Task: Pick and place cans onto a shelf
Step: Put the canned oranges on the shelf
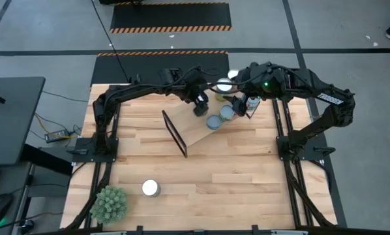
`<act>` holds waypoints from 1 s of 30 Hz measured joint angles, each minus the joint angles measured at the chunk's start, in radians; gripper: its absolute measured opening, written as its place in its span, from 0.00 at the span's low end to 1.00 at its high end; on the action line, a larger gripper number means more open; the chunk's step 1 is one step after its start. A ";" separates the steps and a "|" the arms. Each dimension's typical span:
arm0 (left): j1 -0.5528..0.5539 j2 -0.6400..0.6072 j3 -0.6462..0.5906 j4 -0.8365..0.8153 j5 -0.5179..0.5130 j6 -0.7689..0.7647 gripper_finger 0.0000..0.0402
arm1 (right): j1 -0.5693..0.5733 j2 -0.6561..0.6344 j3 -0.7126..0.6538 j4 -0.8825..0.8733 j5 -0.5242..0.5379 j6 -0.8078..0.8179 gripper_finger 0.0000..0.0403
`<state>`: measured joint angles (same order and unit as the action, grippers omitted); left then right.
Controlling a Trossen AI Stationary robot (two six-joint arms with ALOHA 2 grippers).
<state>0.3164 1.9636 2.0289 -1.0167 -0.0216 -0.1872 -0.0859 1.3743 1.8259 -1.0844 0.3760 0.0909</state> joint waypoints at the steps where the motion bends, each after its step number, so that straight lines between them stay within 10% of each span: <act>1: 0.000 0.000 0.000 -0.016 0.000 0.017 0.88 | 0.003 0.000 0.000 0.001 0.000 -0.002 0.92; 30: 0.012 -0.015 0.000 0.178 -0.027 0.068 0.88 | 0.013 0.000 0.000 0.021 0.000 -0.003 0.92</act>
<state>0.3280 1.9484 2.0285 -0.8391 -0.0483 -0.1188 -0.0727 1.3743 1.8259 -1.0634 0.3759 0.0883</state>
